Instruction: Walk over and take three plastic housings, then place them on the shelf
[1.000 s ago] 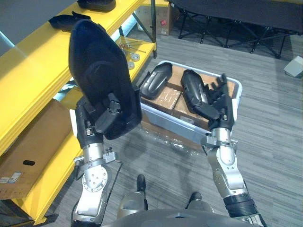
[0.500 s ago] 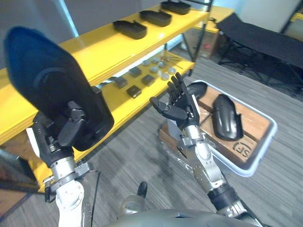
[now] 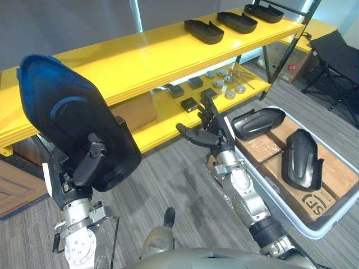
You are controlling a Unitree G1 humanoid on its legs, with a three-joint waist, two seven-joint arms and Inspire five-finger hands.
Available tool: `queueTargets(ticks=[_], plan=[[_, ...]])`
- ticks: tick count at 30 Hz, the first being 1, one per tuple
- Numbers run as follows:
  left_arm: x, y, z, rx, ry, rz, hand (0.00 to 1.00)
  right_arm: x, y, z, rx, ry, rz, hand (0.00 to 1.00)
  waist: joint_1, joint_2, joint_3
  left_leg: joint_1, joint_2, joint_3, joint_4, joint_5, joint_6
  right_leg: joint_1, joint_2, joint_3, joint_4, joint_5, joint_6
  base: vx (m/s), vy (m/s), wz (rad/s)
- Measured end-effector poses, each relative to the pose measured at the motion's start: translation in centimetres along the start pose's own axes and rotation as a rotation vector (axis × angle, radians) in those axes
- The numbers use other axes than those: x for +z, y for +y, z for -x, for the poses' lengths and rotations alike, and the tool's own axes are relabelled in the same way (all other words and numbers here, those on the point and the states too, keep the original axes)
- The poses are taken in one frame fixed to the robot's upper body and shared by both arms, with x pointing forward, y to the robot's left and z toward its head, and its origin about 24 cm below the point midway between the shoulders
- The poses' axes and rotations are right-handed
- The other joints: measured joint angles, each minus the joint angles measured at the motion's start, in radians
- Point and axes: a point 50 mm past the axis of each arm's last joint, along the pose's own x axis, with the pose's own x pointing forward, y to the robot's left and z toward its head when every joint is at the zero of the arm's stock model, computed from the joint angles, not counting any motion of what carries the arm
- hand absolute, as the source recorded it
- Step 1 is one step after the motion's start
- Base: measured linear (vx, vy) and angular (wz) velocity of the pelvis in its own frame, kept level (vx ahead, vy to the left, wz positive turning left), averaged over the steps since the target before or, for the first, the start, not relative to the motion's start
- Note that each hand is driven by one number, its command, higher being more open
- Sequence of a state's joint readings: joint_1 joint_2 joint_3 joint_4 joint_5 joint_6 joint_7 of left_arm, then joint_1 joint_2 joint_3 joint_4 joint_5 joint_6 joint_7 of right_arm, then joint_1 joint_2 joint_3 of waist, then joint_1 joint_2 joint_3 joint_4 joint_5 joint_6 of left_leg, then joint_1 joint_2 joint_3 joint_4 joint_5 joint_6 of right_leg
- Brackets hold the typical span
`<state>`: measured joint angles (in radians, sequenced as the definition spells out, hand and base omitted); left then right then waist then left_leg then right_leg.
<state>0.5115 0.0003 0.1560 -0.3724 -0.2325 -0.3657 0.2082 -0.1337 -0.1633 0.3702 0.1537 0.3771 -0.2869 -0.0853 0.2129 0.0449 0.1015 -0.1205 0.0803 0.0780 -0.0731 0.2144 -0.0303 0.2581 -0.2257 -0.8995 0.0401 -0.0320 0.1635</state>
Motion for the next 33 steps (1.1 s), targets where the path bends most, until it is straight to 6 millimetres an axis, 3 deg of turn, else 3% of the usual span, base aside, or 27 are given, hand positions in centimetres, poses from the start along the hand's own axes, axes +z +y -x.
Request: queueTargets(ticks=[3, 4, 5, 9, 20, 25, 28, 29, 31, 32, 33], plan=[[0.1, -0.7, -0.3, -0.084, -0.01, 0.006, 0.0, 0.5, -1.0, 0.1, -0.021, -0.02, 0.025, 1.0, -0.028, 0.001, 0.0, -0.016, -0.001, 0.002, 0.004, 0.0, 0.001, -0.033, -0.021, 0.021, 0.063, -0.036, 0.004, -0.09, 0.036, 0.02], [0.2, -1.2, -0.6, -0.134, -0.021, 0.005, 0.0, 0.7, -1.6, 0.2, -0.041, -0.031, 0.033, 1.0, -0.03, 0.002, 0.0, -0.028, -0.002, -0.003, 0.009, 0.002, 0.003, -0.063, -0.023, 0.071, 0.1, -0.066, 0.0, -0.12, -0.009, 0.45], [0.4, -2.3, -1.6, -0.245, -0.045, 0.028, 0.0, 1.0, -2.6, 1.0, -0.094, -0.044, 0.038, 1.0, -0.047, 0.001, 0.002, -0.048, -0.02, -0.045, 0.02, 0.004, 0.007, -0.11, -0.015, 0.197, 0.171, -0.132, -0.015, -0.1, -0.036, 0.62], [0.6, -4.6, -2.8, -0.429, -0.086, 0.068, 0.0, 0.7, -4.2, 2.5, -0.166, -0.027, 0.04, 1.0, -0.089, 0.007, 0.001, -0.028, -0.067, -0.094, -0.006, 0.027, 0.024, -0.137, -0.023, 0.321, 0.27, -0.22, -0.028, -0.06, -0.053, 0.59], [0.7, -4.5, -3.2, -0.385, -0.091, 0.091, 0.0, 1.3, -4.1, 2.5, -0.088, -0.045, 0.04, 1.0, -0.1, 0.008, 0.01, -0.045, -0.07, -0.079, 0.006, 0.022, 0.021, -0.162, -0.035, 0.334, 0.292, -0.224, -0.02, -0.01, -0.042, -0.02], [0.6, -4.5, -3.1, -0.39, -0.088, 0.093, 0.0, 1.5, -3.9, 2.3, -0.085, -0.057, 0.027, 1.0, -0.079, -0.008, 0.06, -0.077, -0.084, -0.057, 0.156, -0.063, 0.029, -0.132, -0.071, 0.339, 0.311, -0.255, -0.018, -0.01, 0.006, -0.02], [0.8, -4.2, -3.2, -0.401, -0.096, 0.084, 0.0, 1.5, -4.0, 2.3, -0.123, -0.061, -0.001, 1.0, -0.08, -0.037, 0.078, -0.117, -0.091, 0.0, 0.288, -0.143, 0.068, -0.115, -0.098, 0.33, 0.31, -0.265, -0.03, 0.04, 0.062, 0.08], [0.7, -4.0, -3.2, -0.407, -0.091, 0.088, 0.0, 1.3, -4.2, 2.6, -0.149, -0.057, -0.013, 1.0, -0.08, -0.057, 0.085, -0.115, -0.1, 0.021, 0.343, -0.199, 0.063, -0.091, -0.11, 0.33, 0.327, -0.277, -0.055, 0.14, 0.073, 0.15], [0.4, -4.1, -3.2, -0.399, -0.066, 0.109, 0.0, 1.3, -4.7, 3.1, -0.179, -0.057, -0.015, 1.0, -0.098, -0.056, 0.079, -0.106, -0.121, -0.007, 0.346, -0.221, 0.076, -0.181, -0.156, 0.414, 0.55, -0.183, -0.145, 0.16, 0.125, 0.4], [0.4, -4.0, -3.2, -0.404, -0.06, 0.094, 0.0, 1.2, -5.0, 3.3, -0.198, -0.056, -0.017, 1.0, -0.12, -0.052, 0.081, -0.079, -0.121, -0.032, 0.305, -0.215, 0.086, -0.261, -0.172, 0.473, 0.681, -0.11, -0.162, 0.16, 0.136, 0.54], [0.4, -3.9, -3.4, -0.402, -0.057, 0.085, 0.0, 1.3, -5.2, 3.3, -0.204, -0.057, -0.016, 1.0, -0.13, -0.054, 0.08, -0.062, -0.125, -0.052, 0.281, -0.21, 0.094, -0.297, -0.162, 0.493, 0.714, -0.143, -0.139, 0.21, 0.12, 0.5]])
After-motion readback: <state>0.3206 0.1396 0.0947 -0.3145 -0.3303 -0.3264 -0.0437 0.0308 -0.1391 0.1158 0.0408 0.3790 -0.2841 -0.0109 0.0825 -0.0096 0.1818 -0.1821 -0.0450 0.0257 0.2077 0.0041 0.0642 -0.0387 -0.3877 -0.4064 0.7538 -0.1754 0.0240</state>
